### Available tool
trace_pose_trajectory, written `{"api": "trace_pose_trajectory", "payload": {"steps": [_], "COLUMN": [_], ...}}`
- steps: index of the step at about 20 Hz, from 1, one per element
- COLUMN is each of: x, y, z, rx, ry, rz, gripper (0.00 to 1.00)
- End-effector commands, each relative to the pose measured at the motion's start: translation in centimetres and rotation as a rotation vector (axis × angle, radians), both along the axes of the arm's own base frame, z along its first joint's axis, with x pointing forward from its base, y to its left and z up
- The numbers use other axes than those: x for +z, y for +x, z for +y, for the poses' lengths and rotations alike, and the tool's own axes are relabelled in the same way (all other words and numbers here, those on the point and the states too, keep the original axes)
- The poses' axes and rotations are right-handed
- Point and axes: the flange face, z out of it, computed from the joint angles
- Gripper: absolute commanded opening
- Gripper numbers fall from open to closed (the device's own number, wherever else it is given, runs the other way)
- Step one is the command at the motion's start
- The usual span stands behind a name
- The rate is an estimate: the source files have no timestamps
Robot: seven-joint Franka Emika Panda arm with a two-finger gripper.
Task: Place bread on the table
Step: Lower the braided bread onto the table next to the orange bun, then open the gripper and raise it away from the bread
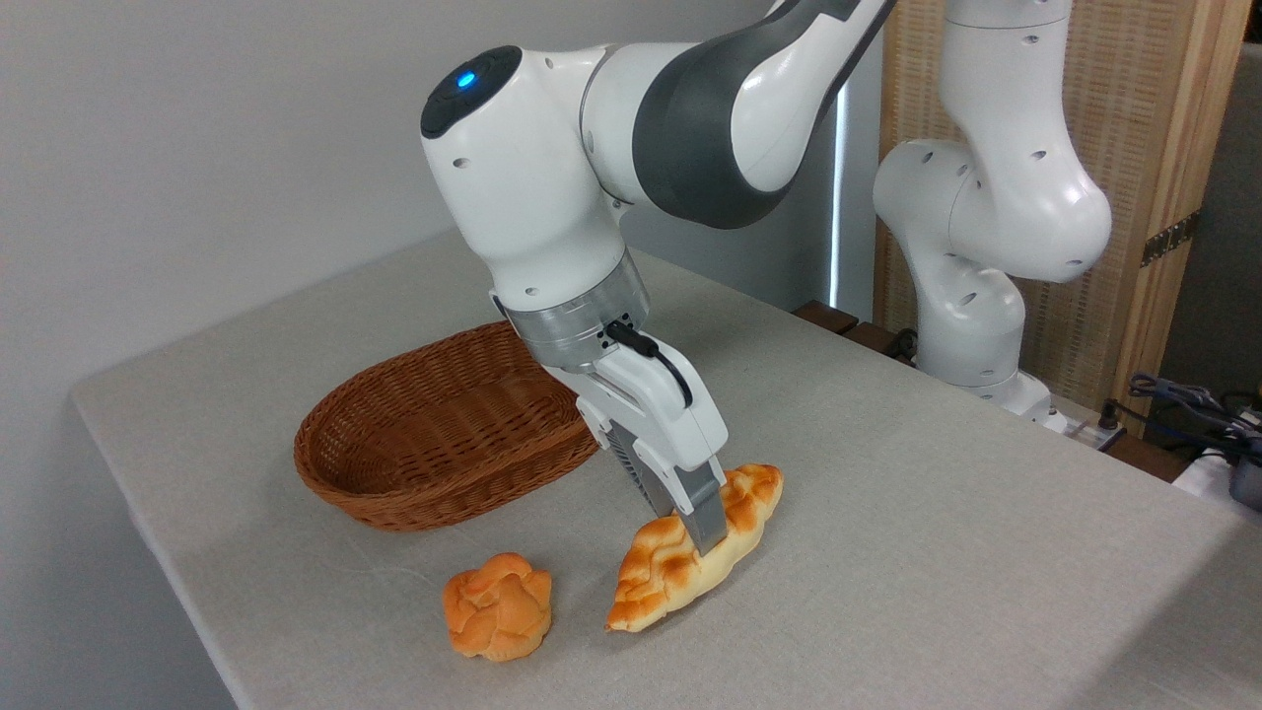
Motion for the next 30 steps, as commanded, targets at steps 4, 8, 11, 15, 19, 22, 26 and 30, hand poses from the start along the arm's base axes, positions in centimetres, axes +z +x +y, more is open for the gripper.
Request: {"api": "trace_pose_trajectory", "payload": {"steps": [4, 8, 11, 15, 19, 22, 26, 30], "x": [0.2, 0.3, 0.3, 0.8, 1.3, 4.4, 8.4, 12.0], "y": [-0.3, -0.3, -0.2, -0.2, 0.0, 0.9, 1.5, 1.8], "z": [0.2, 0.2, 0.0, -0.2, -0.6, -0.9, -3.4, -7.1], "rx": [-0.002, 0.002, 0.011, 0.043, 0.048, 0.075, 0.072, 0.068], "ry": [0.014, 0.013, 0.008, 0.013, 0.015, 0.006, -0.067, -0.111], "rz": [-0.017, -0.018, -0.021, -0.035, -0.046, -0.096, -0.164, -0.202], "gripper": [1.00, 1.00, 1.00, 1.00, 1.00, 1.00, 1.00, 1.00]}}
